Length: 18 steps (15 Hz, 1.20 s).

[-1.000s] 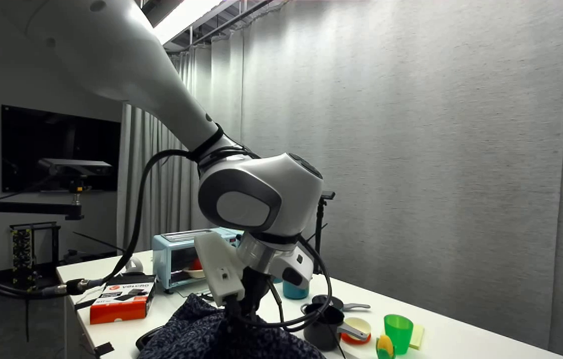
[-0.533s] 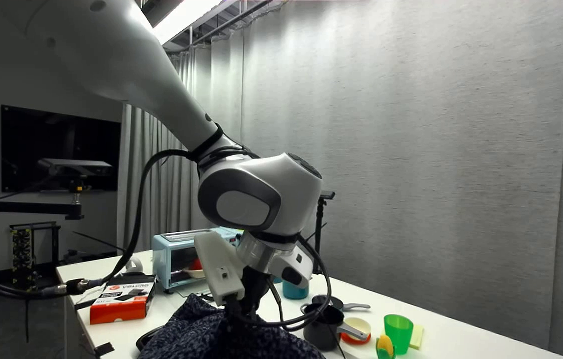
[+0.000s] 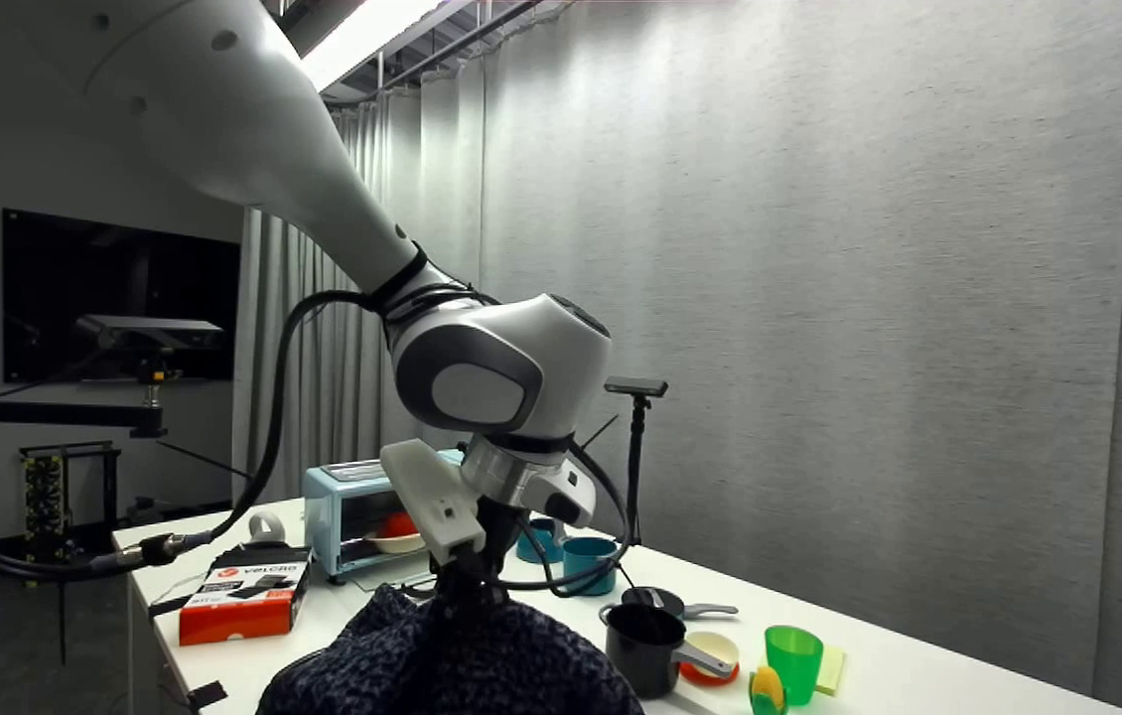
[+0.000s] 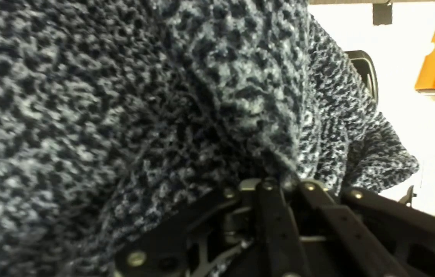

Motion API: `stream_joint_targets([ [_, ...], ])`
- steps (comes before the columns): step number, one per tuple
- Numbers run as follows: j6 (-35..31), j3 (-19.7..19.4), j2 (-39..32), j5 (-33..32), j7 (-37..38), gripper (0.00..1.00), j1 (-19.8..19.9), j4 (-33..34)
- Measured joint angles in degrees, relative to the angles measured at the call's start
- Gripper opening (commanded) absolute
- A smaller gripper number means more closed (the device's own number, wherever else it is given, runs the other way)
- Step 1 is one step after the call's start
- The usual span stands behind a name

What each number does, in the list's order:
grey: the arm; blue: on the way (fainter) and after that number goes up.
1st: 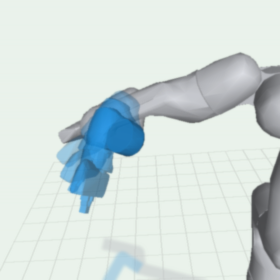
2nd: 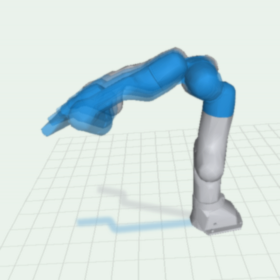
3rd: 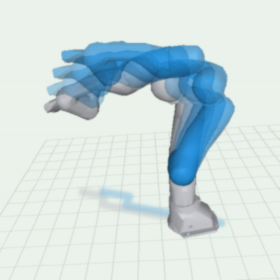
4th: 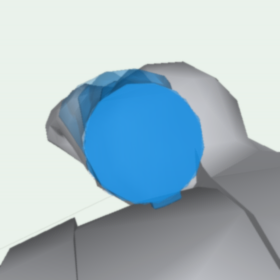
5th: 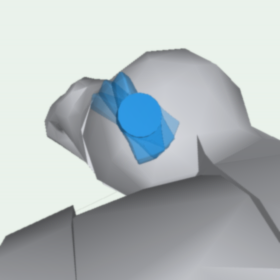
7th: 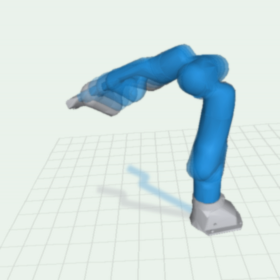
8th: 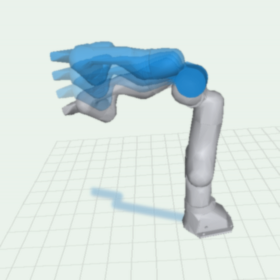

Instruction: Unfold the blanket once

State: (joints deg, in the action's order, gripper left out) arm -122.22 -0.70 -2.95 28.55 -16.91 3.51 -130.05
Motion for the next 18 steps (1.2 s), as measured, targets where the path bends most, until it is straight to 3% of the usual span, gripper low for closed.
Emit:
stream_joint_targets([
  [7,0.0,6.88,-8.16,-3.0,-0.04,0.02,-6.45,11.24],
  [18,3.31,11.15,-25.58,-7.65,0.05,0.02,-8.14,29.18],
])
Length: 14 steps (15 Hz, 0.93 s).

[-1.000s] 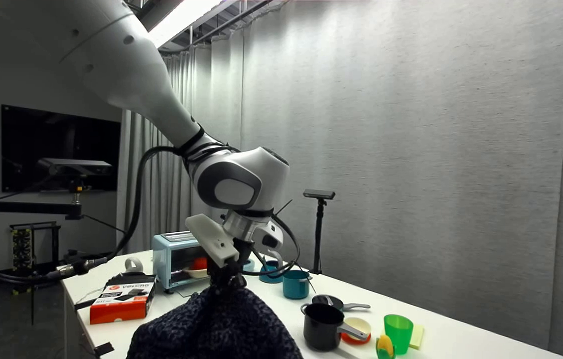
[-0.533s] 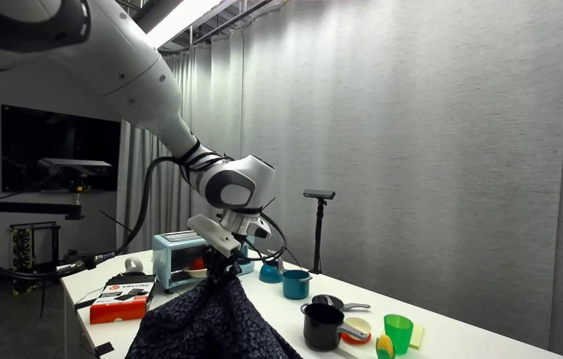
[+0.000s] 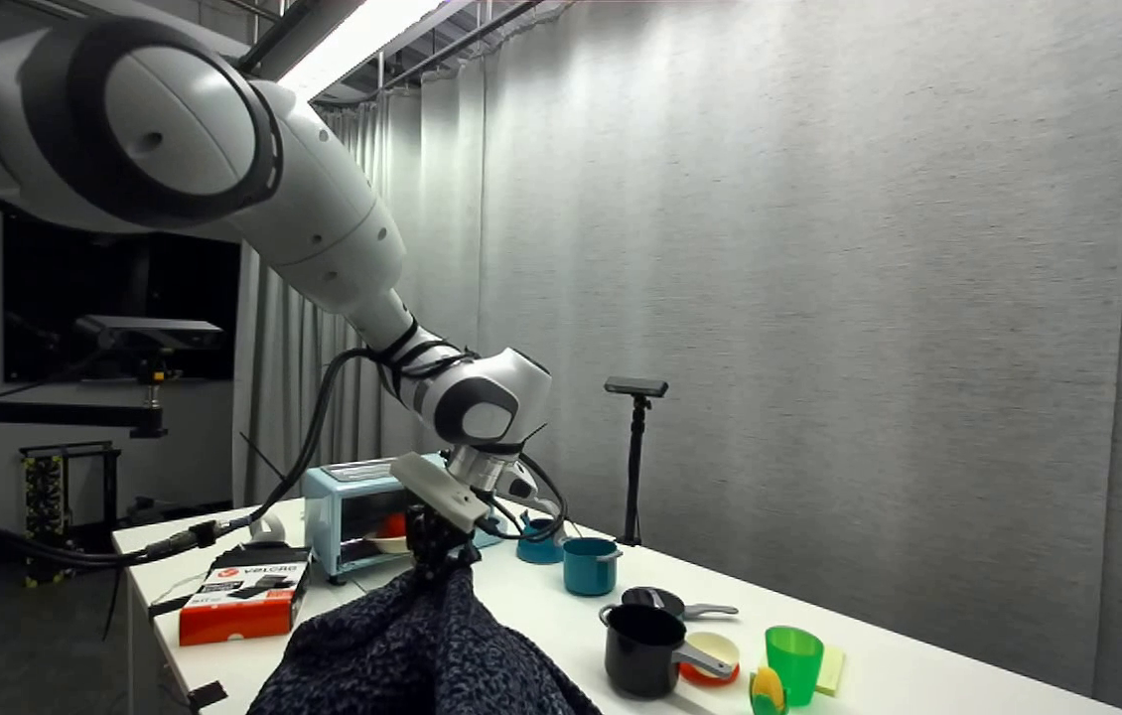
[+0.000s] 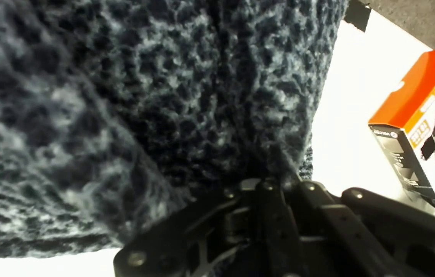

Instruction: Unfold the blanket once

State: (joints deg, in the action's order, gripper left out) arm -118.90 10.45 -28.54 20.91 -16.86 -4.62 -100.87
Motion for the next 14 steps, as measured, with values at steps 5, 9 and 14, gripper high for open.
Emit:
stream_joint_targets([
  [5,2.01,0.48,-5.07,-1.62,0.23,0.02,-0.96,5.83],
  [9,3.43,1.8,-9.38,-1.4,2.93,0.02,-1.32,12.27],
  [14,4.01,2.3,-14.78,-1.47,6.58,0.02,-2.53,20.72],
])
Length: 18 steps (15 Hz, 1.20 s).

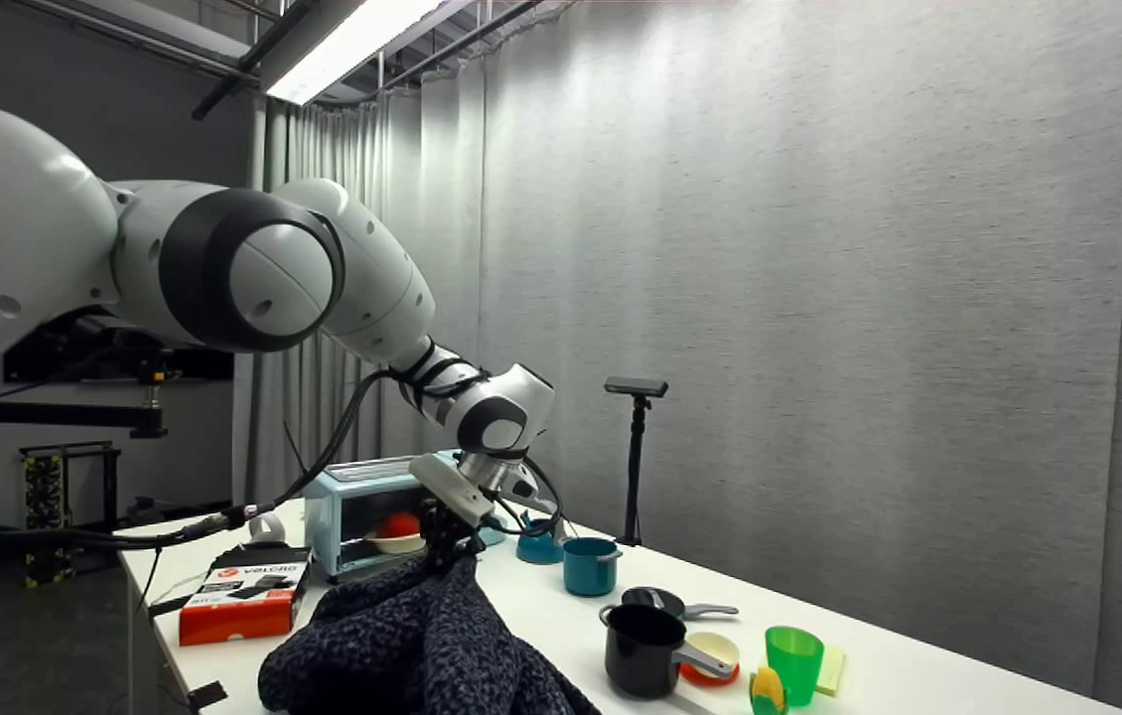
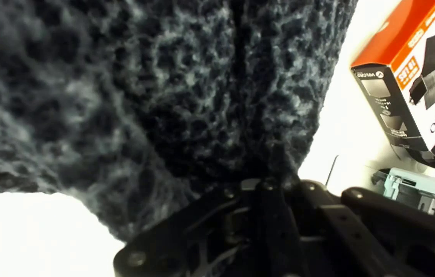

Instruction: Unfold the blanket once

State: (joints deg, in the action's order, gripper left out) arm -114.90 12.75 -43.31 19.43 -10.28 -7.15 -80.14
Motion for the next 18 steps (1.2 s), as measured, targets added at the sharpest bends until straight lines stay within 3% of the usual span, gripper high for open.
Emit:
stream_joint_targets([
  [5,-3.57,-0.15,-2.04,-3.51,-0.07,0.02,-1.19,4.1],
  [12,-11.74,-3.22,-3.84,-14.12,1.69,0.02,-5.0,5.46],
  [18,-13.69,-4.1,-5.69,-17.62,3.79,0.02,-5.72,5.62],
])
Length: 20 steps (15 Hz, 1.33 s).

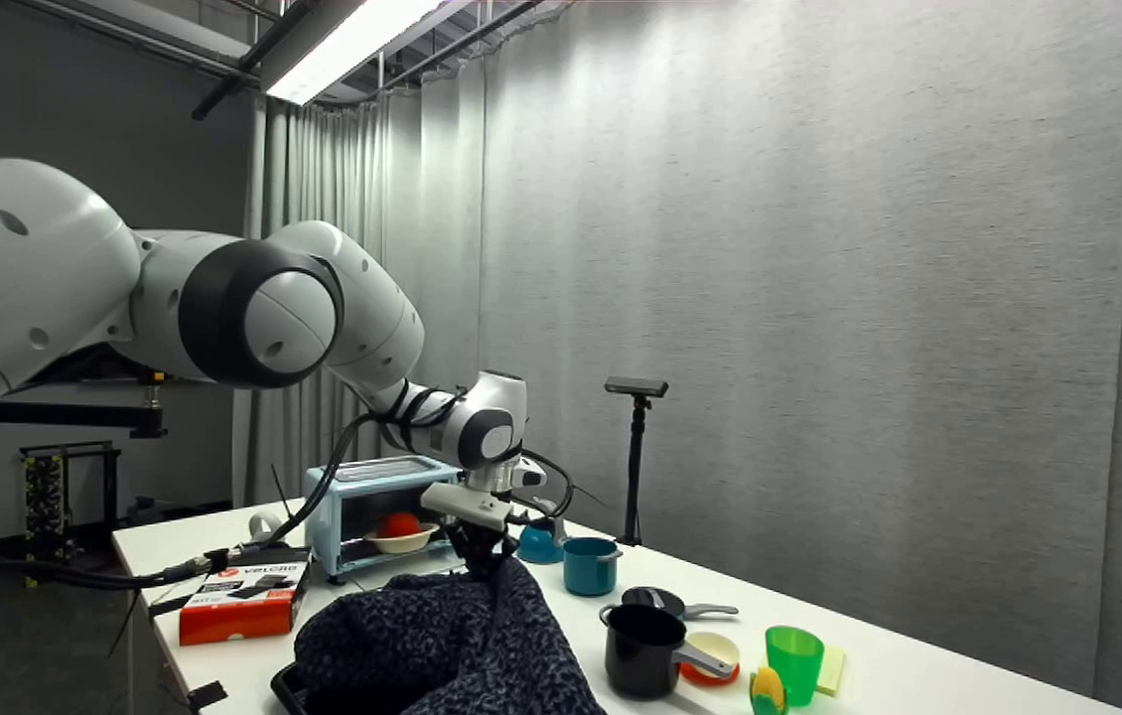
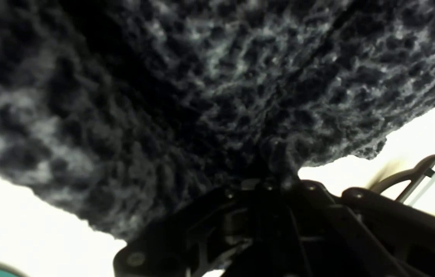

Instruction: Unfold the blanket once

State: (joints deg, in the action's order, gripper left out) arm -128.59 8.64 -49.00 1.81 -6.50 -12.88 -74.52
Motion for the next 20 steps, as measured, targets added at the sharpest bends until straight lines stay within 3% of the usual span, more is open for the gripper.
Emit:
stream_joint_targets([
  [3,0.05,0.1,0.03,-0.03,0.06,0.02,0.0,0.14],
  [4,0.55,0.17,0.23,-0.01,0.06,0.32,0.02,0.16],
  [6,2.36,0.34,1.01,0.06,0.06,0.4,0.12,0.16],
  [13,11.69,1.08,6.68,1.06,-0.05,0.94,1.03,-0.23],
  [15,16.91,1.09,8.76,1.91,-0.04,1.0,1.38,-0.22],
  [20,26.42,0.57,13.33,6.89,1.37,1.0,4.98,-0.92],
])
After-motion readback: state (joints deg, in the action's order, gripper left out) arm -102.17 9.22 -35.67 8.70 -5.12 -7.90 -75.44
